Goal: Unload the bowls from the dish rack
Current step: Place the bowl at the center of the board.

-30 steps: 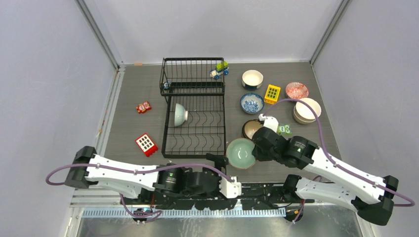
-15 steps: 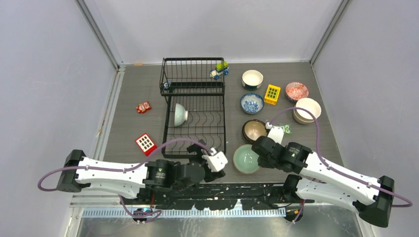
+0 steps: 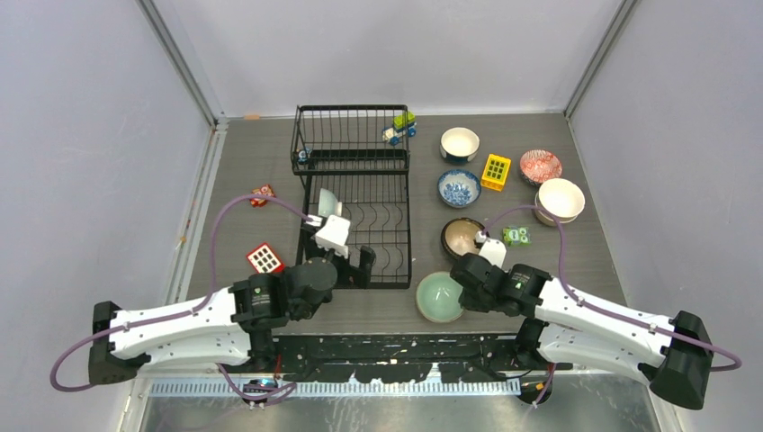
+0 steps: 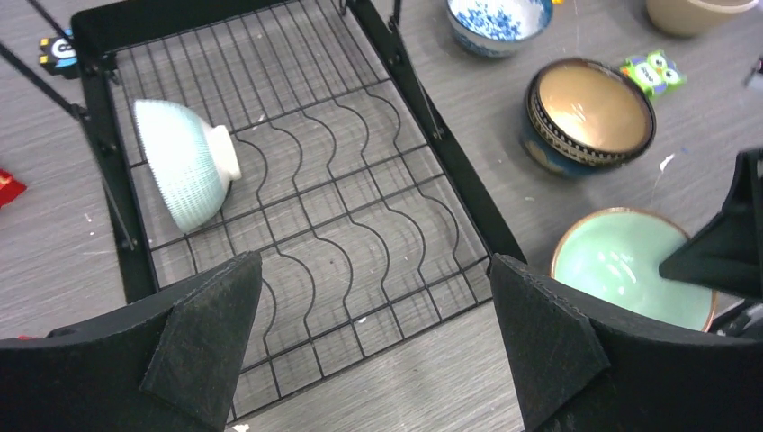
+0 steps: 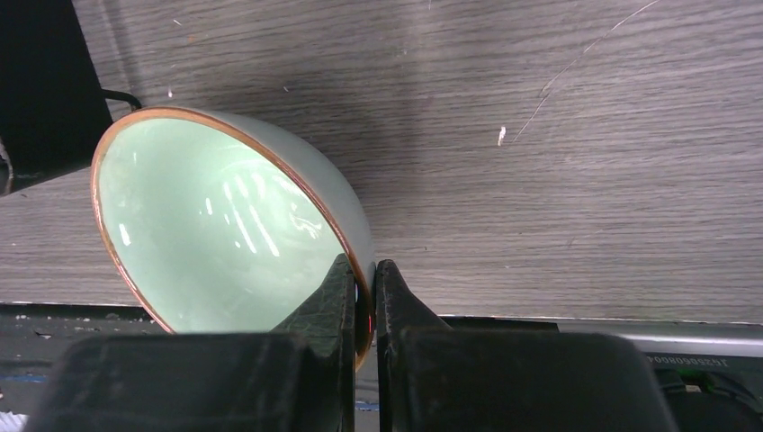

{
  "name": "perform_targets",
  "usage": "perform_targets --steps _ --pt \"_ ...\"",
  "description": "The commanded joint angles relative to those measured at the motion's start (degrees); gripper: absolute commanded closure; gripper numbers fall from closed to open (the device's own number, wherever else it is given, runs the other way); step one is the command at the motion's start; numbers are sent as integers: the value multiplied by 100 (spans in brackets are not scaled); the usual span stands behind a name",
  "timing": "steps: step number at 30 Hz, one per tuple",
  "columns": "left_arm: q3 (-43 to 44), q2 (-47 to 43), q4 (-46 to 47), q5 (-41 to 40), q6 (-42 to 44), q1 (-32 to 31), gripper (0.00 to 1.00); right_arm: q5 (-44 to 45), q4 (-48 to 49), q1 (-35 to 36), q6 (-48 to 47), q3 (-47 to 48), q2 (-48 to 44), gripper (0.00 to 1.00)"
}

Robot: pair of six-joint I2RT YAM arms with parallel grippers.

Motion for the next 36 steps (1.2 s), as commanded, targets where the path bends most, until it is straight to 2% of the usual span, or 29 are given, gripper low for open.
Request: perform_targets --steps 1,10,21,28,31,33,36 --pt "-80 -348 -204 -317 -679 151 0 19 618 -1 265 -125 -209 99" --pt "-61 -540 -682 -591 -921 244 0 -23 637 -1 301 -284 -299 99" --pt "-56 -551 -1127 -636 -1152 399 0 -24 426 1 226 -96 -459 55" --pt "-30 -536 -1182 -505 -1019 622 0 525 -384 2 -323 1015 -707 39" --pt "-2 -488 -1287 -149 -936 1054 0 1034 -827 1 -821 1819 -550 37" --pt "14 -493 -1290 375 -945 1517 0 1475 -1009 -7 -1193 2291 -401 36" --pt "-21 -538 -1151 1172 -1033 2223 2 1875 -788 -61 -1743 2696 -116 36"
